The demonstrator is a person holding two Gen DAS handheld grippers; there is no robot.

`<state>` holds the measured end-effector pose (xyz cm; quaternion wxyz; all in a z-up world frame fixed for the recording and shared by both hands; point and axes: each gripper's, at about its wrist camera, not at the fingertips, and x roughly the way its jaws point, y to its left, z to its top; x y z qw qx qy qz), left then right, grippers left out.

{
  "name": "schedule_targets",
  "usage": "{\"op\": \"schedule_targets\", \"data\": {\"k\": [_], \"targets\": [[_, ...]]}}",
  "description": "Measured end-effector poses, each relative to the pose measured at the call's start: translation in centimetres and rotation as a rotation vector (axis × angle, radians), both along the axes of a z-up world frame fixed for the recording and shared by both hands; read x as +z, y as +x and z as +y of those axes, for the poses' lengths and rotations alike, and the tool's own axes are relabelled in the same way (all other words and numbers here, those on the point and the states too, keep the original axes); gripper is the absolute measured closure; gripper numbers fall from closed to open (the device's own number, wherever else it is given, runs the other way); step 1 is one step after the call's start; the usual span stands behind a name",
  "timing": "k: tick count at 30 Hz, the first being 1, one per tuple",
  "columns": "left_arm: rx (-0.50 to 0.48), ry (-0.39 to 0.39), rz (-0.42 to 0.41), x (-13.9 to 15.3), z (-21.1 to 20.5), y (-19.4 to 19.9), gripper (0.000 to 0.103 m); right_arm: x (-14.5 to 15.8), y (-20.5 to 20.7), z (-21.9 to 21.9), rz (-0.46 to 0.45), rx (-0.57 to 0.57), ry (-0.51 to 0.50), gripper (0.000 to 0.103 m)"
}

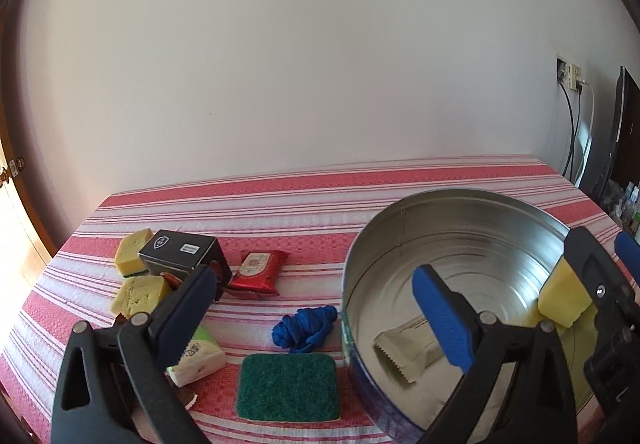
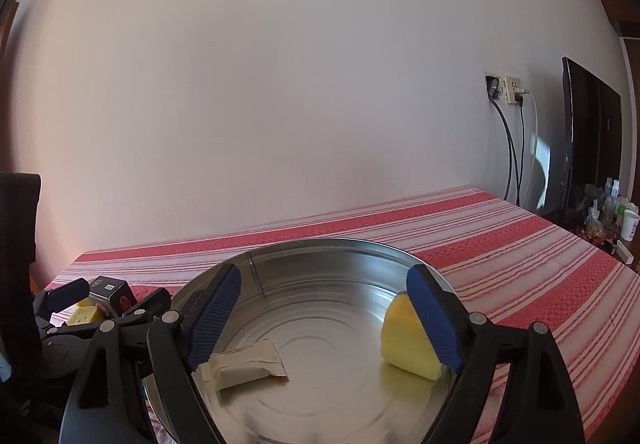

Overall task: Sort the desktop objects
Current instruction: 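Withdraw both grippers from the tin toward the remaining objects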

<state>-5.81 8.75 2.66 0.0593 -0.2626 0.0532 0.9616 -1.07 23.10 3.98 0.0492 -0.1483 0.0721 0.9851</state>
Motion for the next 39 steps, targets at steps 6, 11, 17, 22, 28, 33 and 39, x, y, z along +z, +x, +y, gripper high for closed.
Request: {"op": "schedule_targets", "data": {"k": [6, 11, 17, 22, 28, 33, 39], "targets": [[0.061, 0.013, 0.02, -0.5, -3.0, 0.1, 0.003, 0.0, 0.8, -2.3, 0.075, 0.027, -0.012, 0.016], [0.114, 0.023, 0.029, -0.6, -5.6, 0.0, 0.003, 0.4, 1.7, -4.7, 0.169, 0.048, 0.025, 0.009], [0.174, 0.021, 0.035, -1.1, -8.5, -0.2, 0.003, 0.6, 2.3, -7.5, 0.263, 0.067, 0.066, 0.007], [0.215, 0.013, 0.026, -1.6, -10.6, 0.0, 0.003, 0.0, 2.0, -9.4, 0.261, 0.103, 0.07, 0.007], [0.267, 0.034, -0.011, -2.1, -14.8, 1.1, 0.003, -0.4, 1.8, -11.2, 0.26, 0.157, 0.116, 0.007], [0.334, 0.055, -0.062, -3.3, -18.7, 1.8, 0.003, -0.8, 2.0, -12.7, 0.217, 0.226, 0.114, 0.007], [0.335, 0.026, -0.118, -5.0, -20.2, 2.3, 0.003, -1.2, 2.1, -14.0, 0.175, 0.315, 0.116, 0.007]]}}
